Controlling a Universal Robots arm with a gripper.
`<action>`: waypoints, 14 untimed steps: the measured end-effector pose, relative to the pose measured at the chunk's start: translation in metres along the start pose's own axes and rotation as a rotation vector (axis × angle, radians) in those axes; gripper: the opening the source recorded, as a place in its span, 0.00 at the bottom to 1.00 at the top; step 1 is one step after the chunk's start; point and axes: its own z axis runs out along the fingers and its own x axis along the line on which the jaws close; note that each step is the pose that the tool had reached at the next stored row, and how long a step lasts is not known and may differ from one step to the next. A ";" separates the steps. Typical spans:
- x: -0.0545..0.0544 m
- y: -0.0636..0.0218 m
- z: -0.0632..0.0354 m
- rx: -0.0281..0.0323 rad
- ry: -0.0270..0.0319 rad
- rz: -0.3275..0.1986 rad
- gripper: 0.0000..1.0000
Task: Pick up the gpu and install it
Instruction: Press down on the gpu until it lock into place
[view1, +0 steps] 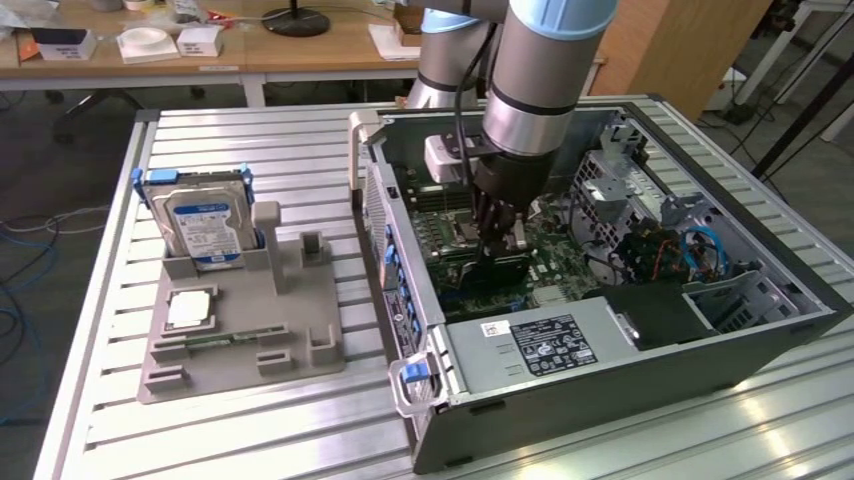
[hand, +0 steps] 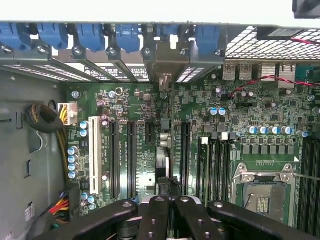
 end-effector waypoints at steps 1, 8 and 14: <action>0.000 -0.0001 -0.0016 0.0008 -0.0017 0.000 0.11; 0.000 -0.0003 -0.0202 -0.0002 0.0007 0.000 0.11; 0.000 -0.0003 -0.0217 -0.0002 0.0006 0.000 0.11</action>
